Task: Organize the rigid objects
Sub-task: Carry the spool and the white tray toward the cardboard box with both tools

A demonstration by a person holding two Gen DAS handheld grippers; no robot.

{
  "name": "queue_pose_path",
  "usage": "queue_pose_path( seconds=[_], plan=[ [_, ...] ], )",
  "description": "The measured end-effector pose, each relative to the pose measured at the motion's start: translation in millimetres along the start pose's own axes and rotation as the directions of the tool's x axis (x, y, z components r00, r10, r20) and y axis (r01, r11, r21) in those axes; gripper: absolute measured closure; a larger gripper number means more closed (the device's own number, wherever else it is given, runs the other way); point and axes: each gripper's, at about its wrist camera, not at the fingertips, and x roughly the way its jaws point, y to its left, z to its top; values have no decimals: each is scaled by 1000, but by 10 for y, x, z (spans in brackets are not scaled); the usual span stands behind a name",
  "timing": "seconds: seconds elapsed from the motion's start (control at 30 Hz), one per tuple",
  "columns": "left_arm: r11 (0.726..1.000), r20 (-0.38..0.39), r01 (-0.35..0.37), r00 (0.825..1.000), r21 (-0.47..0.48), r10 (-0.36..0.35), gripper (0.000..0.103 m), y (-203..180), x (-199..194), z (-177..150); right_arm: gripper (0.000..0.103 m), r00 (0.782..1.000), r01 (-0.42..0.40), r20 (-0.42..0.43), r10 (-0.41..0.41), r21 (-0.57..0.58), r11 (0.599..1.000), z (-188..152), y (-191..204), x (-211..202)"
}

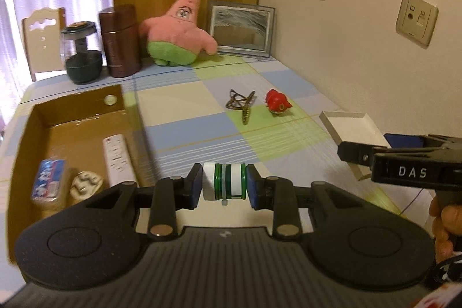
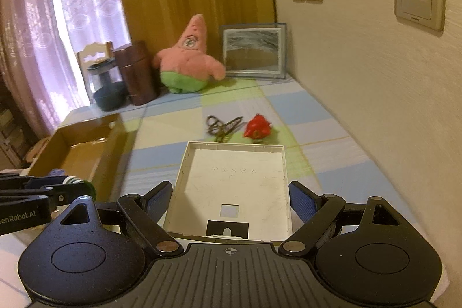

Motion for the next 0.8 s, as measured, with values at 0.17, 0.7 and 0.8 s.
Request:
queue_pose_path(
  seconds=[0.17,0.7,0.8],
  plan=[
    [999,8,-34,999,-24,34,76,115,-325,-166,19,998,-64,-5,64,-28,998,-111,327,-157],
    [973,-8,-201,979,-113,202,76,1003,-928,-533,19,972,-234,-48,229,-160,959,-268,1332,-126],
    [968,-12,-219,976,-121,219,76,1165,-944,-547,19,967,-253,-59,246,-190,949,-289,1495,-58]
  ],
)
